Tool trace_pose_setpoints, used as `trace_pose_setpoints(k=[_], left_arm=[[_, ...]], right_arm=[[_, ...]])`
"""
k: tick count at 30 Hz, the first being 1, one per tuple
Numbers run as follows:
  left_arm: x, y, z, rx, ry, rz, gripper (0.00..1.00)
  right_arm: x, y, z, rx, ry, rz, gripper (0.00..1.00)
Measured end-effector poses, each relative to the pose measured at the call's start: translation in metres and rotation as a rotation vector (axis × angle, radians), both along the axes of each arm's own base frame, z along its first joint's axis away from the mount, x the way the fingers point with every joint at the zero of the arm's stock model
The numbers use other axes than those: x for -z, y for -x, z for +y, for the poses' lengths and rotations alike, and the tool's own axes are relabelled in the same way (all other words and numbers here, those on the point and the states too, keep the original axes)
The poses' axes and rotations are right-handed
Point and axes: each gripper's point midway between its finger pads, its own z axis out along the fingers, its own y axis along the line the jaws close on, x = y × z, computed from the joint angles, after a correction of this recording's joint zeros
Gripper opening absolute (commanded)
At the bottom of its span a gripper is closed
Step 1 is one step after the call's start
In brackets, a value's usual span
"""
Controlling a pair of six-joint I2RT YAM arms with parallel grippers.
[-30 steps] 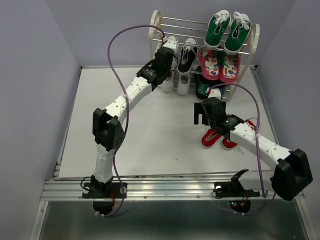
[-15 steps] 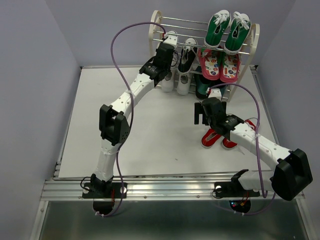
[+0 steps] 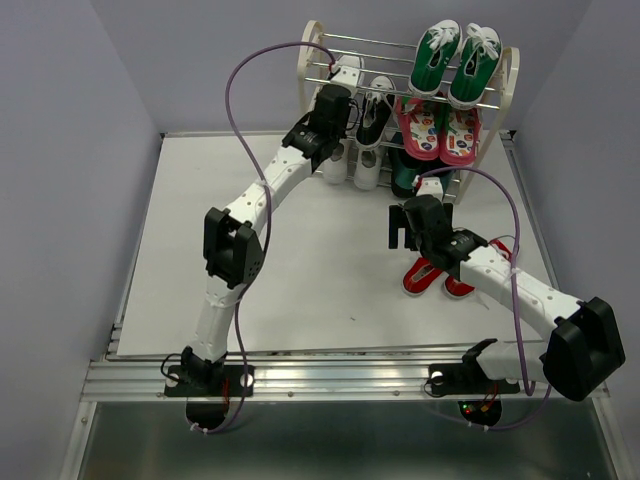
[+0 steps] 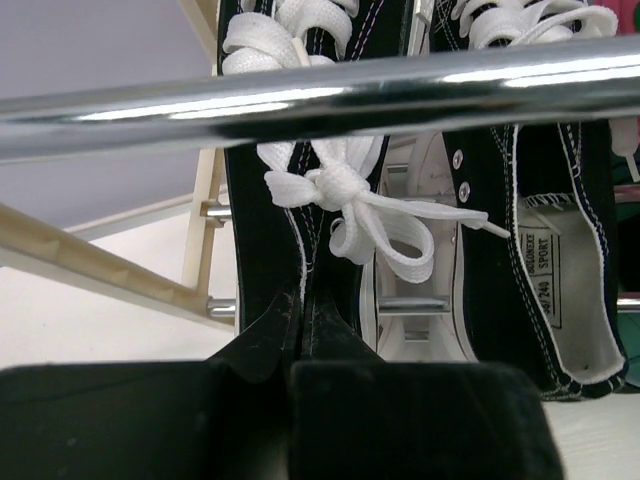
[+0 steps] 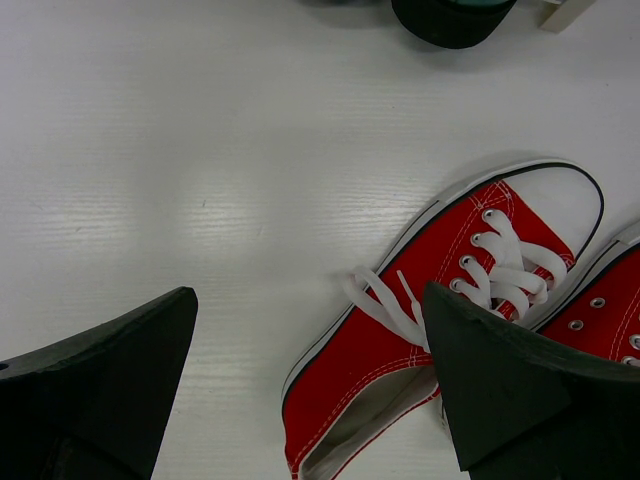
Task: Place and organize the shoes onto the shoe shelf
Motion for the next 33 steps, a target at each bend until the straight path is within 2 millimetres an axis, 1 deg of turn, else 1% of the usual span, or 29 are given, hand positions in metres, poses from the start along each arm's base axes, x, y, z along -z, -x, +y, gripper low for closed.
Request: trace_pose_setpoints(k=[3, 9, 20, 28, 30, 33], left_arm=[[0.0, -0.006, -0.004, 0.002, 0.009, -0.018, 0.0], [0.014, -0.011, -0.007, 0.005, -0.002, -0.007, 0.0], [0.003, -0.02, -0.004, -0.013, 0.02, -0.051, 0.0], [0.008, -0.028, -0.004, -0.029, 0.02, -0.065, 0.0], [0.007, -0.028, -0.004, -0.03, 0.019, -0.066, 0.01], [0.008, -0.029, -0.004, -0.03, 0.018, -0.067, 0.11]], right_arm=[[0.0, 0.0, 0.0, 0.0, 0.0, 0.0, 1.0], [0.0, 0.0, 0.0, 0.0, 0.001, 0.001, 1.0], [0.0, 0.0, 0.0, 0.001, 0.001, 0.0, 1.0], [0.001, -0.001, -0.001, 0.007, 0.007, -0.001, 1.0], [0.002, -0.001, -0.002, 0.008, 0.01, 0.002, 1.0], [0.004, -0.001, -0.002, 0.009, 0.014, 0.007, 1.0]])
